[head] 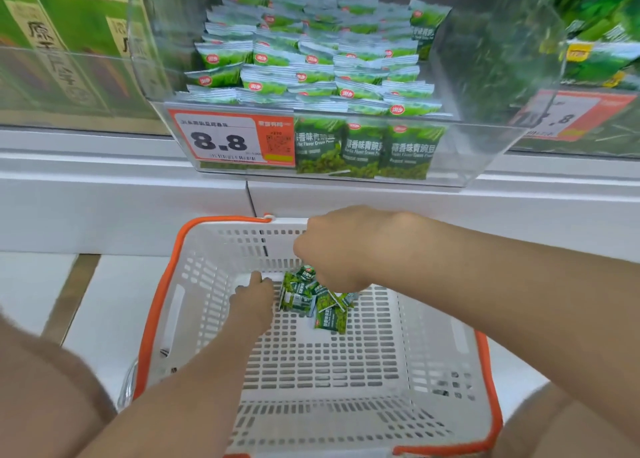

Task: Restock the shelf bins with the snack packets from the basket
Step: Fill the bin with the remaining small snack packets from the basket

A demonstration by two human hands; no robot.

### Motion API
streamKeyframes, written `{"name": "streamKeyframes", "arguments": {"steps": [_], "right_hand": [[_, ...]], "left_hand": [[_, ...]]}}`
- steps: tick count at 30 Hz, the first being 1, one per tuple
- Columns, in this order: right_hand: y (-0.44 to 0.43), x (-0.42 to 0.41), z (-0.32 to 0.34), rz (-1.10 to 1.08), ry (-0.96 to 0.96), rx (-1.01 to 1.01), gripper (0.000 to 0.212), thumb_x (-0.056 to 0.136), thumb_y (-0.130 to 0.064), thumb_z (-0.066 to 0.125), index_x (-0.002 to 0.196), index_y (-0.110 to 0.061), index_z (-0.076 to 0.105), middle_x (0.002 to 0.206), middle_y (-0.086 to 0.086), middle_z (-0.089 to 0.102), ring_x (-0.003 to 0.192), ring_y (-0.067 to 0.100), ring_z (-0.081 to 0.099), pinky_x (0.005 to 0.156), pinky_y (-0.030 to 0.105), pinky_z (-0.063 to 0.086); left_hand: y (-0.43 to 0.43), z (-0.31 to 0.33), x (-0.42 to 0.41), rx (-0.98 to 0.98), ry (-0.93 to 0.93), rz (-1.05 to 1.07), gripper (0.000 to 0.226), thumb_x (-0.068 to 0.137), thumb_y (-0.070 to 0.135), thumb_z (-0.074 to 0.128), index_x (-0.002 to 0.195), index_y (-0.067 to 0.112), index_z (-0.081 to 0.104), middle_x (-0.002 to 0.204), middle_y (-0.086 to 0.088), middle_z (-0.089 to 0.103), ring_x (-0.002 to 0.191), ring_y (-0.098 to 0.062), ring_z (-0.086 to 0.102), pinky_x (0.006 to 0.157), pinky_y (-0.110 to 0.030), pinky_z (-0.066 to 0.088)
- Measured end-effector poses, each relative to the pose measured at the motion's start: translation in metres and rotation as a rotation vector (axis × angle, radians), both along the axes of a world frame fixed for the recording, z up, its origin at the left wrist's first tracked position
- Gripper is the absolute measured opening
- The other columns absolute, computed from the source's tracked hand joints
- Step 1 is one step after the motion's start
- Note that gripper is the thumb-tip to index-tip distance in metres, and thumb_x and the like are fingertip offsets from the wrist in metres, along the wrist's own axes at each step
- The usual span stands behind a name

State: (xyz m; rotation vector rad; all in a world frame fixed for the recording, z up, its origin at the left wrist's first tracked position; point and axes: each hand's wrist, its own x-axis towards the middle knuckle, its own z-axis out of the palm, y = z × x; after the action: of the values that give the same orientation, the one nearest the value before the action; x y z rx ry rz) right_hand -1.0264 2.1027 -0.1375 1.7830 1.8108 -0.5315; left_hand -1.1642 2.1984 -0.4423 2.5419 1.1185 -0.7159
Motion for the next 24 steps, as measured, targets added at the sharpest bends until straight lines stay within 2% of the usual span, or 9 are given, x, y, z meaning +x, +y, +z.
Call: {"name": "streamKeyframes", "arguments": {"steps": [4, 6, 9, 10, 13, 15, 18, 21, 24], "right_hand": [[-0.005, 0.004, 0.01, -0.013, -0.002, 0.043, 0.028, 0.102, -0.016, 0.051, 0.077, -0.021, 0.039, 0.084, 0.002, 0.046, 0.064, 0.018, 0.05, 0.048, 0.03, 0.035], [-0.01, 0.008, 0.02, -0.009, -0.015, 0.055, 0.009, 0.1, -0.012, 0.051, 0.094, -0.018, 0.056, 0.091, 0.003, 0.054, 0.069, 0.02, 0.054, 0.05, 0.03, 0.037], [-0.023, 0.014, 0.037, -0.05, -0.012, 0.033, 0.032, 0.099, -0.007, 0.054, 0.129, -0.017, 0.062, 0.121, 0.008, 0.059, 0.092, 0.028, 0.063, 0.058, 0.033, 0.042], [-0.028, 0.017, 0.042, -0.06, -0.008, 0.042, 0.034, 0.099, -0.007, 0.055, 0.131, -0.016, 0.061, 0.124, 0.009, 0.059, 0.095, 0.028, 0.063, 0.058, 0.032, 0.042], [-0.044, 0.024, 0.047, -0.091, 0.017, 0.116, 0.029, 0.094, -0.006, 0.063, 0.119, -0.016, 0.054, 0.118, 0.008, 0.056, 0.088, 0.025, 0.059, 0.055, 0.033, 0.042], [-0.055, 0.03, 0.048, -0.14, 0.042, 0.152, 0.051, 0.083, -0.012, 0.08, 0.108, -0.024, 0.038, 0.114, 0.005, 0.048, 0.089, 0.028, 0.061, 0.065, 0.041, 0.054], [-0.069, 0.037, 0.049, -0.175, 0.09, 0.195, 0.079, 0.069, -0.027, 0.095, 0.104, -0.03, 0.025, 0.111, 0.001, 0.041, 0.091, 0.028, 0.059, 0.073, 0.046, 0.055], [-0.075, 0.044, 0.053, -0.175, 0.245, 0.388, 0.05, 0.081, -0.029, 0.084, 0.11, -0.022, 0.043, 0.104, 0.0, 0.05, 0.095, 0.024, 0.053, 0.08, 0.044, 0.049], [-0.081, 0.053, 0.067, -0.196, 0.248, 0.484, 0.027, 0.09, -0.027, 0.068, 0.115, -0.02, 0.06, 0.091, -0.005, 0.058, 0.088, 0.02, 0.052, 0.085, 0.042, 0.051]], "left_hand": [[-0.007, 0.031, 0.02, -0.066, -0.277, 0.059, 0.023, 0.089, -0.002, 0.059, 0.108, 0.009, 0.051, 0.119, -0.01, 0.046, 0.1, -0.034, 0.06, 0.082, -0.041, 0.051], [-0.01, 0.058, 0.036, -0.229, -0.467, 0.128, 0.018, 0.086, 0.0, 0.058, 0.095, 0.013, 0.052, 0.113, -0.012, 0.052, 0.099, -0.027, 0.059, 0.081, -0.034, 0.047], [-0.02, 0.111, 0.055, -0.58, -0.617, 0.279, 0.019, 0.091, 0.006, 0.068, 0.105, 0.007, 0.055, 0.102, -0.01, 0.059, 0.068, -0.003, 0.071, 0.059, -0.02, 0.049], [-0.025, 0.13, 0.06, -0.741, -0.658, 0.346, 0.025, 0.094, 0.008, 0.07, 0.114, 0.001, 0.056, 0.105, -0.011, 0.061, 0.069, -0.004, 0.074, 0.058, -0.019, 0.05], [-0.035, 0.177, 0.066, -1.101, -0.763, 0.47, 0.039, 0.098, 0.016, 0.072, 0.129, -0.003, 0.057, 0.132, -0.014, 0.064, 0.091, -0.034, 0.079, 0.063, -0.033, 0.055], [-0.041, 0.203, 0.067, -1.112, -0.807, 0.449, 0.034, 0.1, 0.022, 0.069, 0.128, 0.004, 0.062, 0.13, -0.006, 0.07, 0.084, -0.03, 0.076, 0.06, -0.033, 0.049], [-0.056, 0.24, 0.067, -1.245, -0.924, 0.464, 0.02, 0.106, 0.014, 0.053, 0.119, 0.008, 0.066, 0.101, 0.002, 0.076, 0.07, -0.02, 0.06, 0.06, -0.031, 0.042], [-0.071, 0.268, 0.069, -1.308, -0.991, 0.558, 0.022, 0.108, 0.013, 0.04, 0.109, 0.011, 0.062, 0.076, 0.0, 0.07, 0.055, -0.019, 0.045, 0.053, -0.029, 0.032], [-0.077, 0.284, 0.069, -1.101, -1.051, 0.459, 0.033, 0.109, 0.022, 0.038, 0.097, 0.013, 0.067, 0.076, -0.009, 0.064, 0.057, -0.023, 0.053, 0.052, -0.031, 0.033]]}}
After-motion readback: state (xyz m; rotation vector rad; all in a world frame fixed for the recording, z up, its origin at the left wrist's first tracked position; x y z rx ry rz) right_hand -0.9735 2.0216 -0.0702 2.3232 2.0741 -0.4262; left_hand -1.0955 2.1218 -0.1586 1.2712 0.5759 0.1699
